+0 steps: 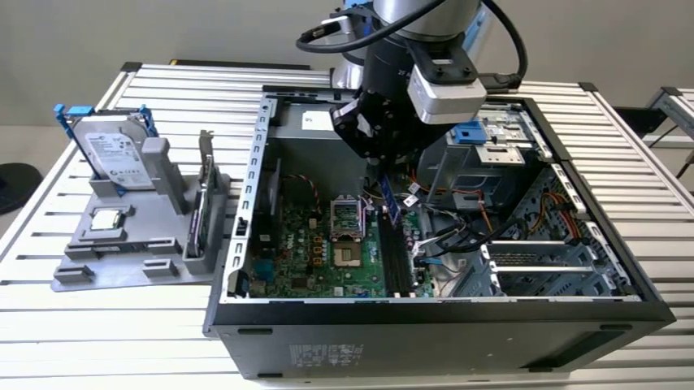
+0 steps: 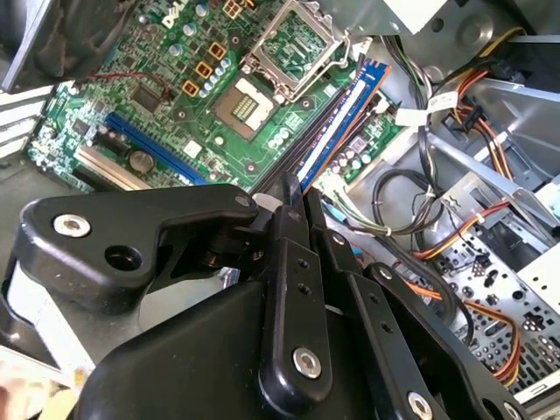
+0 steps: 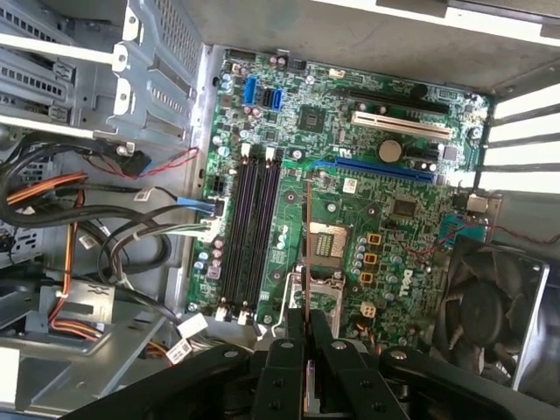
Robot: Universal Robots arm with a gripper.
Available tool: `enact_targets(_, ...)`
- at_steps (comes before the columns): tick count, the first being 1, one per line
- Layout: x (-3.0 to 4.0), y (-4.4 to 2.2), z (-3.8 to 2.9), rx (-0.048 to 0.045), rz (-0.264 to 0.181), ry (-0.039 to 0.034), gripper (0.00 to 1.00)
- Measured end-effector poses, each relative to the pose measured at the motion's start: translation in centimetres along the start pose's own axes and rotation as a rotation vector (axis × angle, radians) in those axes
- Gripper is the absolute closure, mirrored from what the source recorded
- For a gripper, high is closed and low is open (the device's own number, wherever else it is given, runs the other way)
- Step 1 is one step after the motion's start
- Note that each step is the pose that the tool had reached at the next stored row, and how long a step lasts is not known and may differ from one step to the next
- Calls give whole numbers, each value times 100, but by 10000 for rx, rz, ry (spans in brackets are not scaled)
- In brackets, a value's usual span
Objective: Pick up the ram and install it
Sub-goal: 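Insert the ram into the slot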
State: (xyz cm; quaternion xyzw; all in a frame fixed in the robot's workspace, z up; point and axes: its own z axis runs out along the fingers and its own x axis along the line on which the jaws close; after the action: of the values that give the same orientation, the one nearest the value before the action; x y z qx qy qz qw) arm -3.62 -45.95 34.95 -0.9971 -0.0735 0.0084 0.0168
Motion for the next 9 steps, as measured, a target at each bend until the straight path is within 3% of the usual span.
enact_targets(9,2,1,5,0,16,1,100)
